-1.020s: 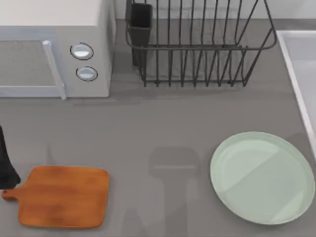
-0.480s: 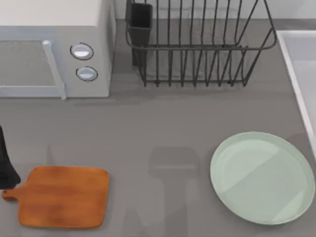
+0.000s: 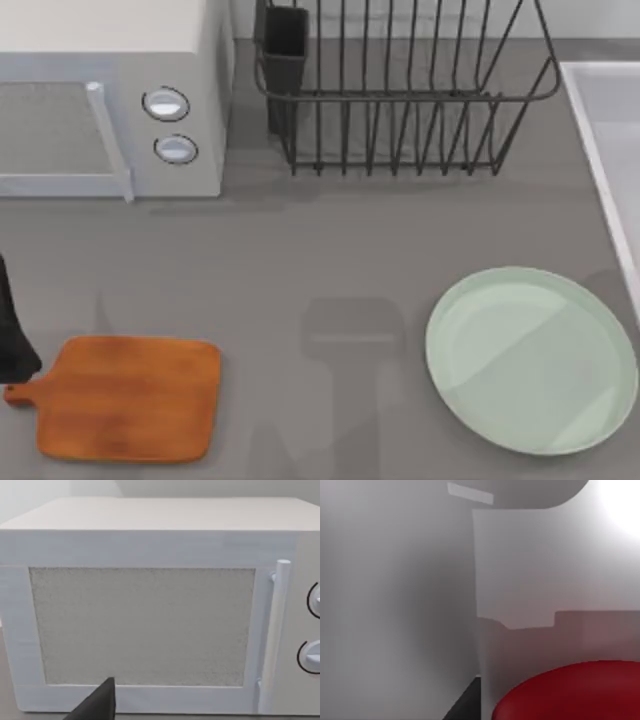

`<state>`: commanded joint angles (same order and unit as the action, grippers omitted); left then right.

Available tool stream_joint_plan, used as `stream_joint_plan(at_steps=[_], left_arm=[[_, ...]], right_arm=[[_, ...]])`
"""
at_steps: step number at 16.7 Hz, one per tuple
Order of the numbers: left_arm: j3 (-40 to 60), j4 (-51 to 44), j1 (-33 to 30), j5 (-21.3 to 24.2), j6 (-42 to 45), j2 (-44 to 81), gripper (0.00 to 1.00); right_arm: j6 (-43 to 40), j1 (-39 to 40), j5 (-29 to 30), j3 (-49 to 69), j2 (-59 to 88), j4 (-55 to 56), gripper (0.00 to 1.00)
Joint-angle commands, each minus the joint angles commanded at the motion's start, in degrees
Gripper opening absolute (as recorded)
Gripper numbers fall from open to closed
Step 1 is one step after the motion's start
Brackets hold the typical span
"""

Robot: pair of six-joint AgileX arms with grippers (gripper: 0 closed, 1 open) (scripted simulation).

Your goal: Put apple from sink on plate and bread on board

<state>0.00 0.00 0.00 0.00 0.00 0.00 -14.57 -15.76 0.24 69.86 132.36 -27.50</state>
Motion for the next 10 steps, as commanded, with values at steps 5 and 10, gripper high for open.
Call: stream_joint_plan(at_steps=[5, 10], left_arm=[[0.0, 0.0, 0.0, 0.0, 0.0, 0.0, 1.0], [0.0, 0.0, 0.0, 0.0, 0.0, 0.0, 1.0]], right_arm=[[0.0, 0.0, 0.0, 0.0, 0.0, 0.0, 0.0], [0.4, 0.1, -0.8, 1.2, -4.3, -2.5, 0.0]])
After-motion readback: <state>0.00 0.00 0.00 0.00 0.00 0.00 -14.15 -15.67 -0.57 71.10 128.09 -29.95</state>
